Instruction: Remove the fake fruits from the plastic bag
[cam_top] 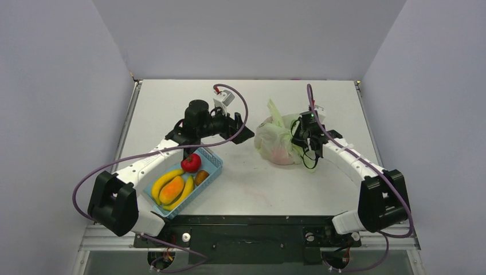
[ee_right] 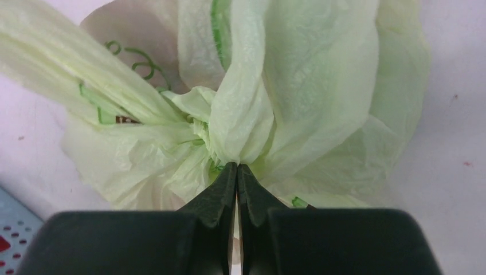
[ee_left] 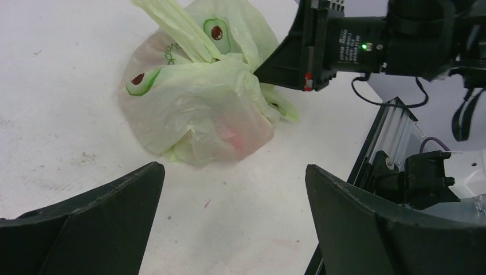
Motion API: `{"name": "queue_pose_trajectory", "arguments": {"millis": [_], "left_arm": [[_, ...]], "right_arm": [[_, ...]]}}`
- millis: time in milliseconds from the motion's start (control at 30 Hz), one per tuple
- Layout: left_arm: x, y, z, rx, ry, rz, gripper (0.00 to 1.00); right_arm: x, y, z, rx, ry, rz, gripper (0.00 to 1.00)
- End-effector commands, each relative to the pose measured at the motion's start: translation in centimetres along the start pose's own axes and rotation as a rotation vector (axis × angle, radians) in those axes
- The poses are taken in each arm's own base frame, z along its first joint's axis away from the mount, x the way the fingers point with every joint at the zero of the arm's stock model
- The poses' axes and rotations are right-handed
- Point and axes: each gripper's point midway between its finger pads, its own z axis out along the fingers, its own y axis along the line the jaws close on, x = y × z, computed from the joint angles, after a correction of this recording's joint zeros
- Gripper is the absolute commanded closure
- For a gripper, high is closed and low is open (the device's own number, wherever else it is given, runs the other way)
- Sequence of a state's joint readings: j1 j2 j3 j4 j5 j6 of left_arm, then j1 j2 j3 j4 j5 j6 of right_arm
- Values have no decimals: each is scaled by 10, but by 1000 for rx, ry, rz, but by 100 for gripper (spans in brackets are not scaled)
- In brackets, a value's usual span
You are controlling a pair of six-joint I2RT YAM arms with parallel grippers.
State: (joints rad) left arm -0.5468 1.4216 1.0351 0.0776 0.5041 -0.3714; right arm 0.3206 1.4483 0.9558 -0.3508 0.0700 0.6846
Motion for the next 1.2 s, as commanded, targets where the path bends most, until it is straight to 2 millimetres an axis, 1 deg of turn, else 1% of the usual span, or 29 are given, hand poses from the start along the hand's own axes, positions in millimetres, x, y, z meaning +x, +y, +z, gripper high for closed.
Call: {"name": "queue_pose_trajectory", "arguments": {"millis": [0,33,100,133,167,200,333,367,400,433,467,500,533,567,667,733,767,800,833,867,900,933,967,1000,1033,1067,1100,1133,1167], "left_arm": [[-22,-7,-2,-8,-49,81,8],[-23,-5,-3,-23,-54,96,8],[-25,-7,-7,-41,-71,125,8],[-30,-12,-11,-39,-95,145,8],[-31,-10,-13,-57,-109,168,8],[-33,-15,-17,-57,-124,188,8],[-26,-27,-22,-91,-136,300,8],[-18,-30,-20,-106,-118,351,8],[-17,-28,-21,-144,-120,409,7],[-3,-38,-18,-133,-91,447,7],[-2,-35,-20,-185,-92,496,7],[14,-44,-17,-175,-66,518,7],[19,-42,-19,-212,-64,521,7],[28,-52,-19,-194,-50,520,7],[47,-59,-25,-198,-11,367,7],[56,-58,-33,-214,-12,254,7],[53,-61,-37,-210,-38,220,7],[59,-59,-38,-223,-45,159,7],[58,-60,-40,-221,-61,132,7],[62,-58,-39,-231,-61,88,7],[61,-58,-37,-228,-74,74,7],[58,-60,-33,-219,-90,63,7],[63,-57,-27,-223,-73,66,7],[60,-58,-23,-222,-68,82,7],[66,-52,-15,-245,-38,90,7],[55,-53,-11,-255,-44,111,7],[64,-45,-3,-277,0,127,7],[55,-47,0,-272,10,165,7],[60,-40,9,-281,46,184,6]], "right_arm": [[14,18,-27,-114,-7,-47,100],[19,17,-31,-125,-6,-49,100],[30,26,-39,-175,8,-58,100],[39,29,-41,-189,20,-70,100],[39,32,-47,-209,9,-73,100],[47,36,-49,-225,16,-86,100],[60,49,-61,-292,-3,-121,100],[66,54,-63,-312,3,-134,100],[68,56,-63,-330,-5,-135,100],[73,61,-66,-361,4,-143,100],[77,63,-66,-386,4,-149,100],[81,68,-68,-413,16,-157,100],[85,69,-70,-435,22,-161,100],[88,72,-72,-451,25,-168,100],[99,76,-82,-525,47,-175,100],[108,76,-87,-567,66,-179,100],[115,71,-86,-568,81,-181,100],[117,70,-90,-583,78,-181,100],[124,63,-88,-573,90,-179,100],[123,61,-91,-577,77,-174,100],[130,52,-88,-558,89,-170,100],[127,50,-90,-555,70,-163,100],[131,44,-88,-545,74,-157,100],[127,44,-92,-554,51,-151,100],[126,42,-95,-561,37,-149,100],[124,41,-96,-559,23,-147,100],[121,40,-99,-557,13,-150,100],[116,38,-99,-541,-2,-146,94],[114,37,-100,-530,-4,-146,89]]}}
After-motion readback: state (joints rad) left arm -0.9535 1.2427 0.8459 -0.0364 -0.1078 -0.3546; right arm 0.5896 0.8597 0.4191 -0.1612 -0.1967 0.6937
